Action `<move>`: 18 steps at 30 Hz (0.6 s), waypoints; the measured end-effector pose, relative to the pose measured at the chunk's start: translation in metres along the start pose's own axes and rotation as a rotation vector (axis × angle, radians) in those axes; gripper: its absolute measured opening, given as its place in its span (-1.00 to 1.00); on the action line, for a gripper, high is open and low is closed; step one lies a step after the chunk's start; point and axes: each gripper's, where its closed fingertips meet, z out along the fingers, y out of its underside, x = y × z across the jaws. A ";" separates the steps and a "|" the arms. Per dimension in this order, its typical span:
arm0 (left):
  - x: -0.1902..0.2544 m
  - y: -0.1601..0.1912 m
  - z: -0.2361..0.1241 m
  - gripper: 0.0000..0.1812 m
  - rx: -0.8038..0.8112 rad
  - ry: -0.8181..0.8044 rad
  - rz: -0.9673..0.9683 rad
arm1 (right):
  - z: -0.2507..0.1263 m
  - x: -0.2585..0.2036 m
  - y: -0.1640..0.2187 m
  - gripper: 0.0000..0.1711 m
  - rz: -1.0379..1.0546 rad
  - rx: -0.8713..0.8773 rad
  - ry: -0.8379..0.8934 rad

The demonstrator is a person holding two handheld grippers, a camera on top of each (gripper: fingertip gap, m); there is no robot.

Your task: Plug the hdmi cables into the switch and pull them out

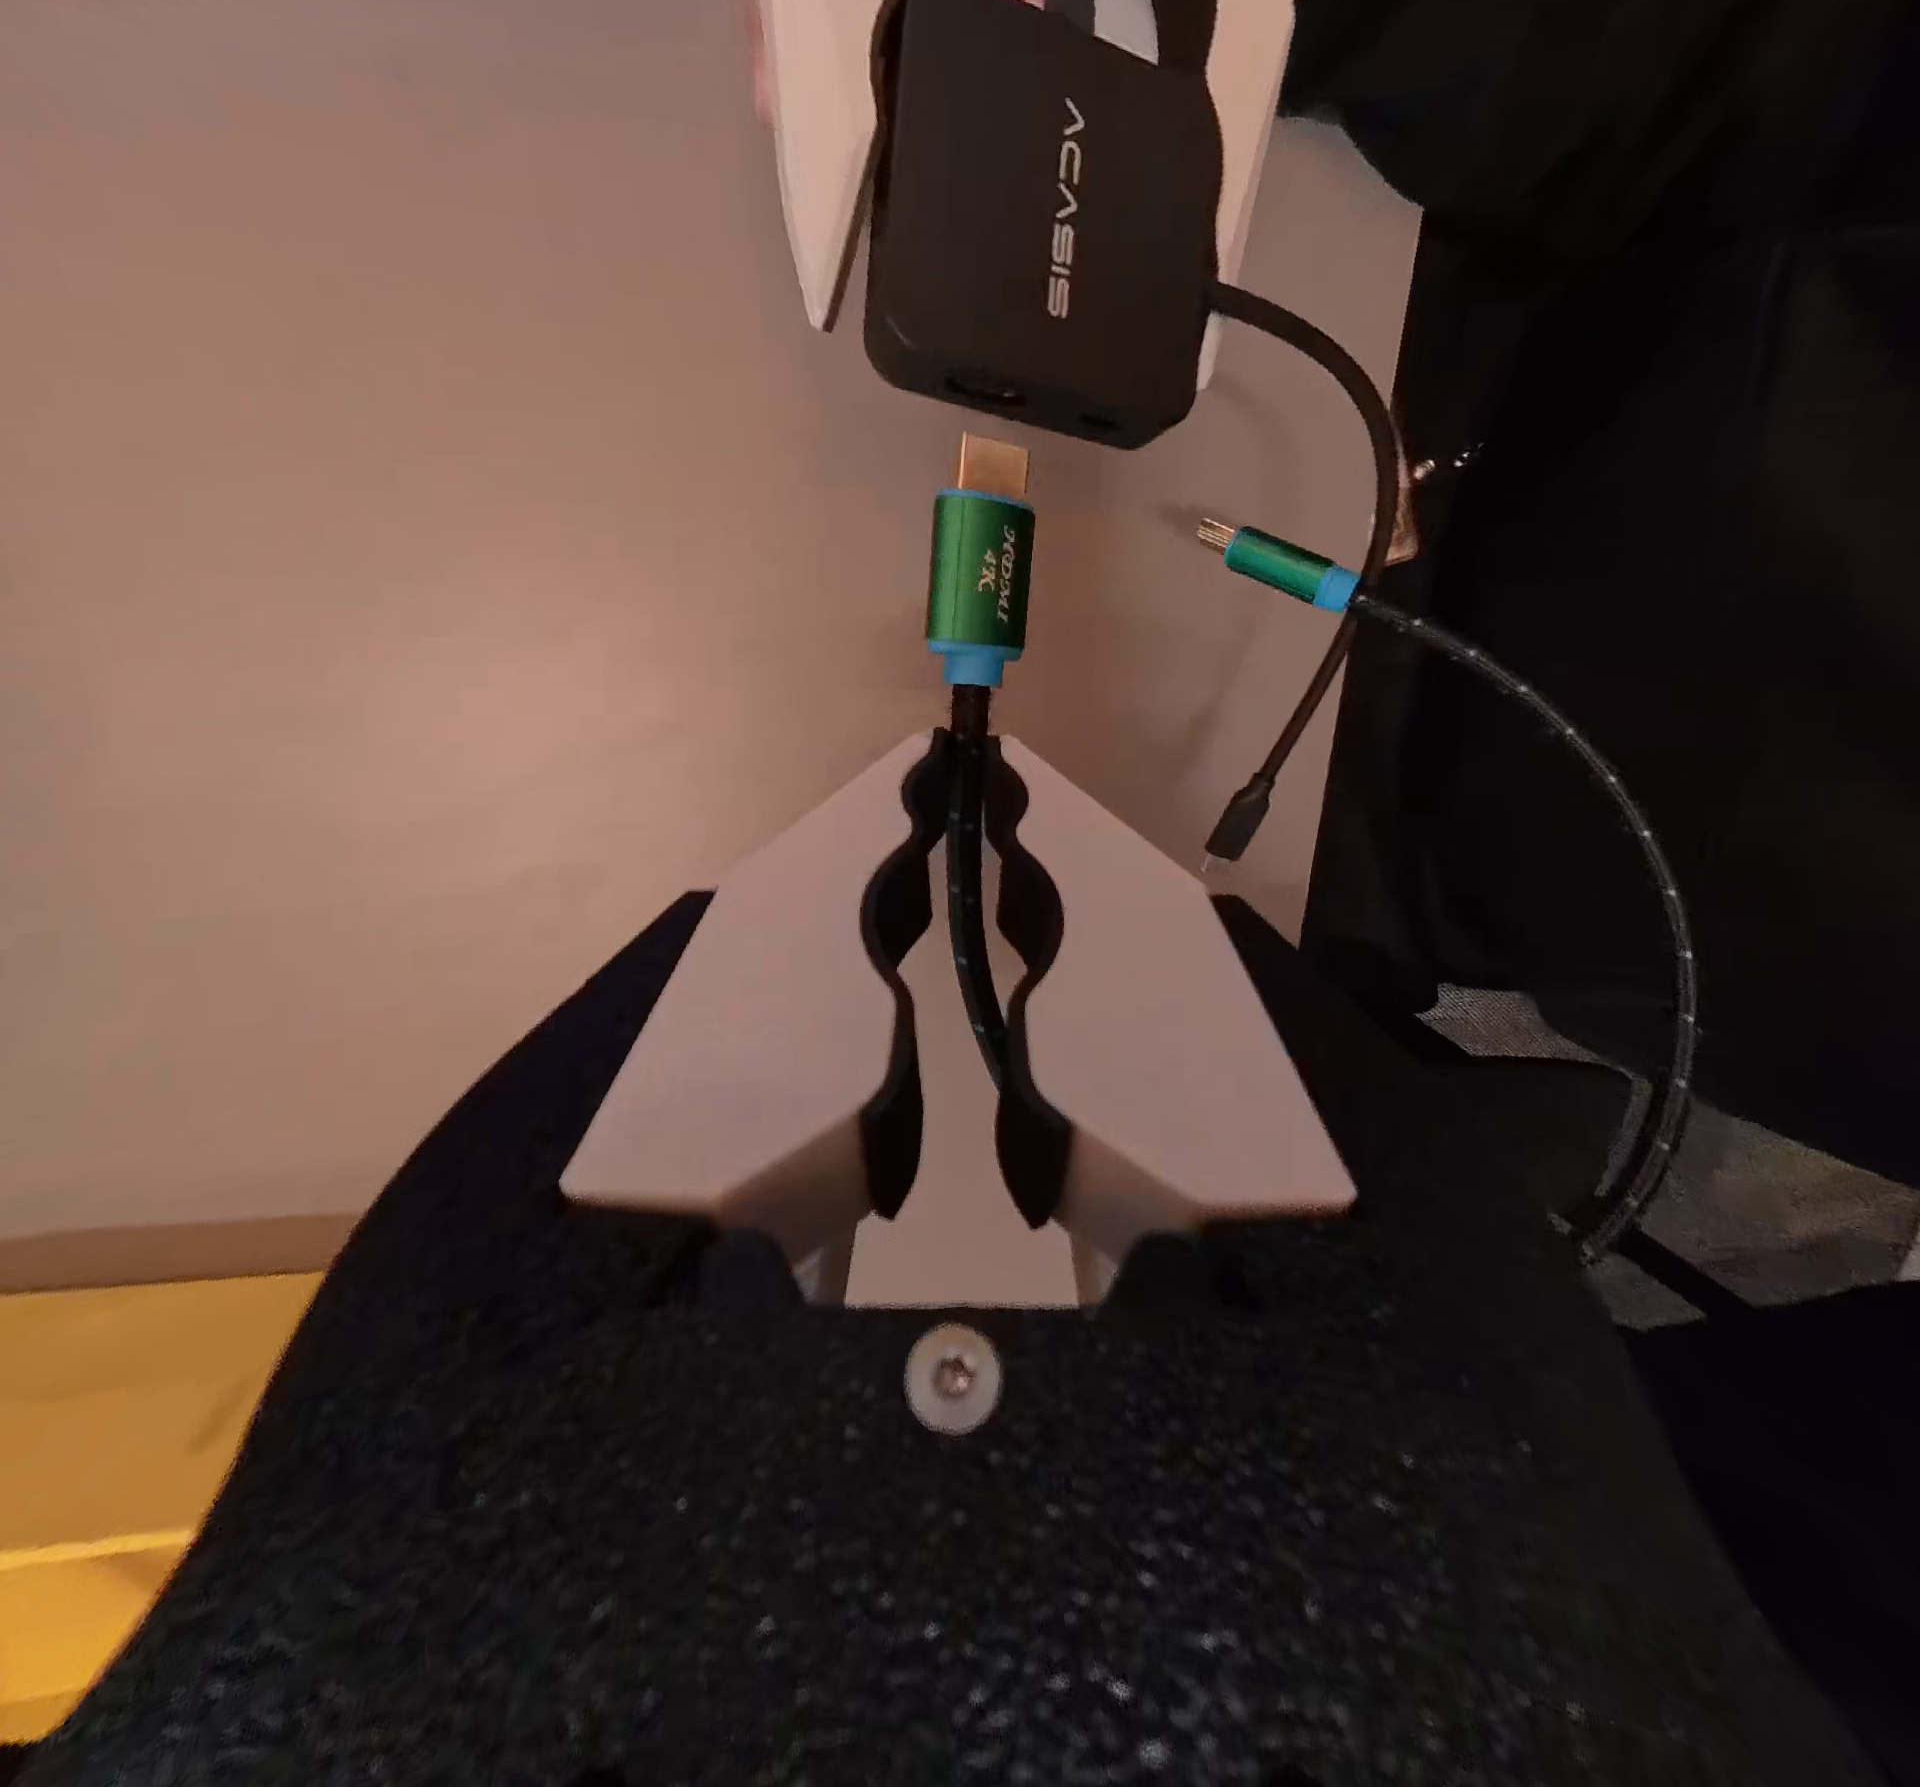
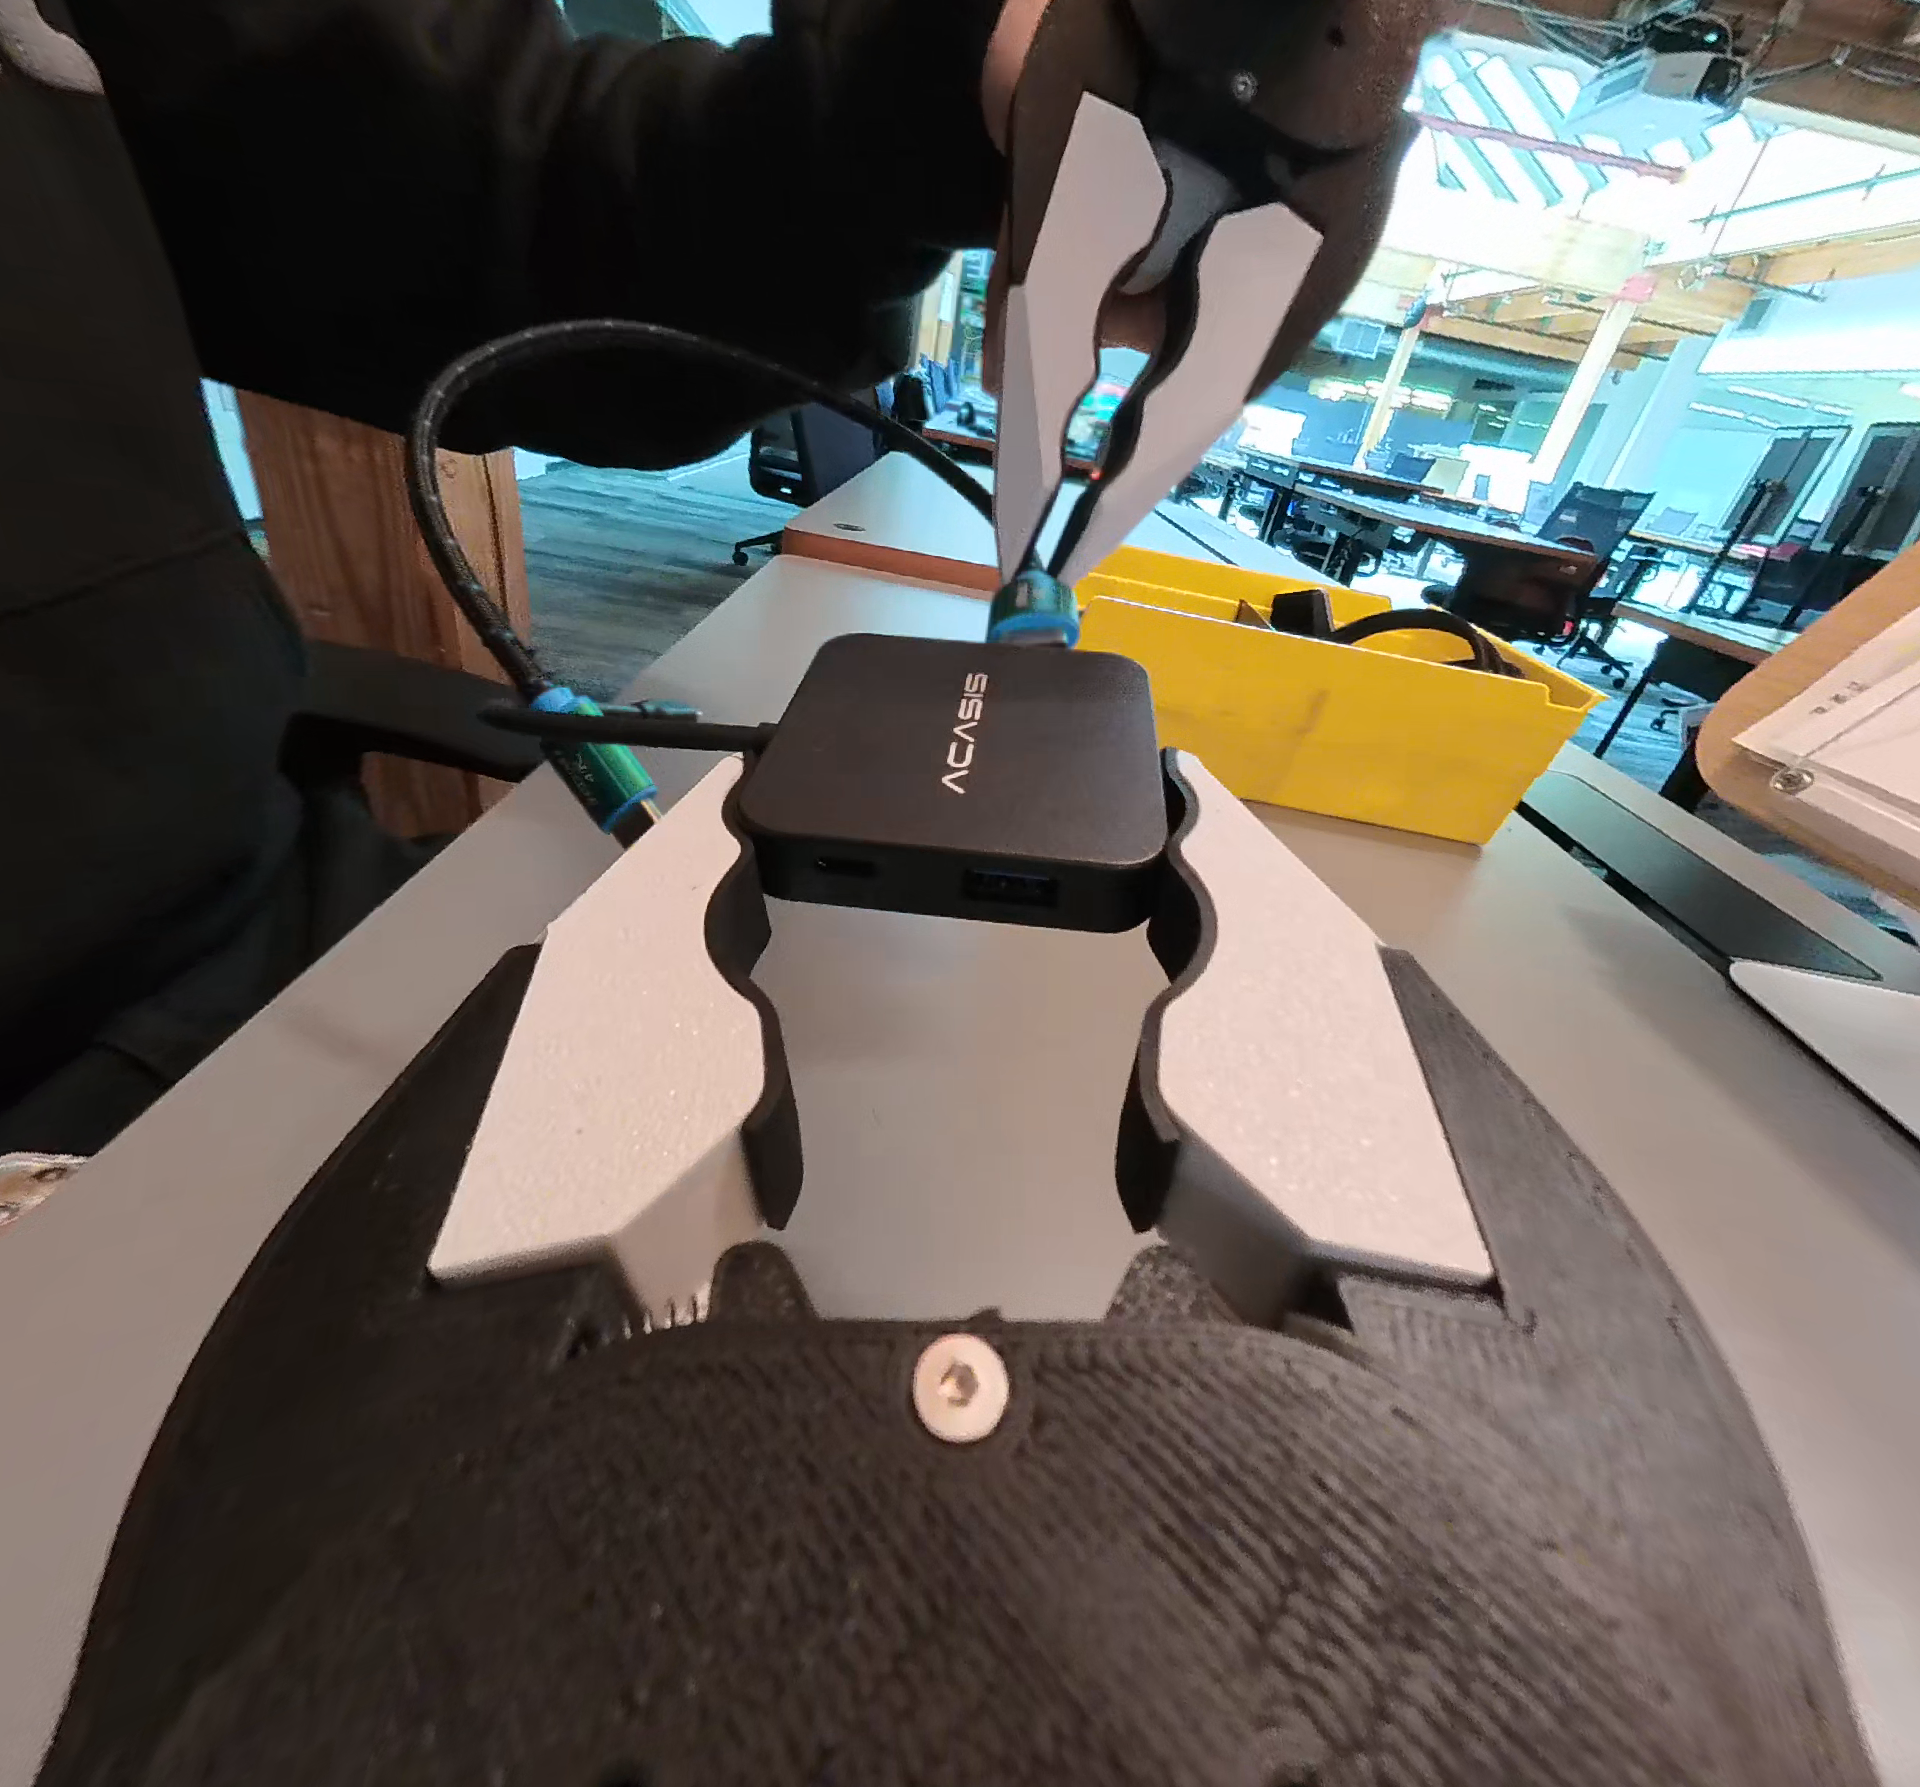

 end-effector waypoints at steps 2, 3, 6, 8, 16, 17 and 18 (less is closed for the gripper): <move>0.002 -0.002 0.003 -0.97 -0.004 0.028 0.001 | 0.001 -0.003 -0.001 -0.13 0.000 0.001 -0.016; 0.003 -0.003 0.004 -0.97 -0.007 0.035 0.001 | 0.001 -0.004 0.000 -0.13 -0.003 -0.003 -0.022; 0.005 -0.001 0.008 -0.97 -0.035 0.043 -0.001 | 0.002 -0.007 0.001 -0.13 0.001 -0.008 -0.042; 0.004 0.000 0.009 -0.97 -0.044 0.042 -0.008 | 0.003 -0.007 0.002 -0.14 0.001 -0.018 -0.042; 0.003 0.005 0.012 -0.97 -0.081 0.029 -0.033 | 0.006 -0.008 0.015 -0.14 -0.022 -0.087 -0.039; 0.002 0.005 0.013 -0.97 -0.080 0.029 -0.036 | 0.006 -0.008 0.016 -0.14 -0.024 -0.093 -0.040; 0.002 0.005 0.013 -0.97 -0.079 0.035 -0.036 | 0.007 -0.008 0.016 -0.14 -0.023 -0.091 -0.045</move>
